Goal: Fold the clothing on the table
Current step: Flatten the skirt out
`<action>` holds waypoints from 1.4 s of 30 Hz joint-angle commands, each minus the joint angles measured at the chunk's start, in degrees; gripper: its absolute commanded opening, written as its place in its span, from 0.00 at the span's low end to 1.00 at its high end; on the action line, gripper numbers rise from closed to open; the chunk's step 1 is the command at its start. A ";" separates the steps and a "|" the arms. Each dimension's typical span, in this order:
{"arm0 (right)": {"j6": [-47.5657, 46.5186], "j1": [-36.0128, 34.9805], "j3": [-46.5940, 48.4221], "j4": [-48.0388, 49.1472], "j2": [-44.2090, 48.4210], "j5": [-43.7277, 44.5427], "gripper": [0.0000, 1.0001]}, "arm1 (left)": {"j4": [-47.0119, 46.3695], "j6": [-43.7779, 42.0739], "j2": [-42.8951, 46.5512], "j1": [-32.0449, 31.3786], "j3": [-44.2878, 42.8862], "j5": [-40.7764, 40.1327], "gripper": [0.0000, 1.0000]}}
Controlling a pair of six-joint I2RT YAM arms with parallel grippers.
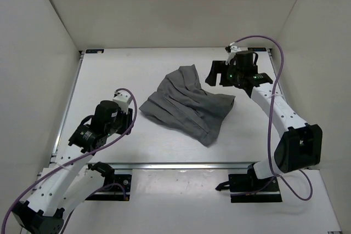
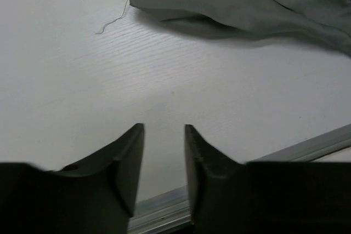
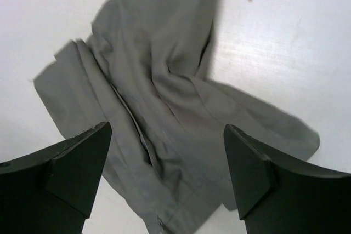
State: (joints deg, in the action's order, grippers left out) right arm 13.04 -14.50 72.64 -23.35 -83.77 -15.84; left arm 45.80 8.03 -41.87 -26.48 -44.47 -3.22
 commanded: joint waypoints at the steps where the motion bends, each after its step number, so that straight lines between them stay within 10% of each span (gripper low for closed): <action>1: -1.43 0.52 -4.43 1.12 1.59 -0.51 0.83 | -2.38 -2.04 1.17 -0.85 0.35 2.40 0.52; 7: -3.02 2.80 -4.53 -1.61 0.37 3.44 0.99 | -23.76 13.80 -5.83 -4.86 6.22 25.61 0.41; 11: -2.67 4.92 -5.32 -2.40 0.71 3.96 0.99 | -41.89 24.46 -19.78 -17.71 8.52 25.98 0.47; 21: -0.82 9.31 -10.58 -1.00 4.22 3.09 0.99 | -61.52 46.97 -48.90 -23.09 -4.82 32.31 0.49; 42: -0.82 10.20 -13.84 2.52 13.54 4.84 0.99 | -38.17 63.68 -65.97 -28.54 -23.37 17.20 0.64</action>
State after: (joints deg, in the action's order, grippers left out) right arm 12.05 -3.62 59.75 -23.44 -73.01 -12.78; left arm 2.90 68.05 -106.30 -55.02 -63.77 15.86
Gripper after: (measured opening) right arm 0.994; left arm 0.637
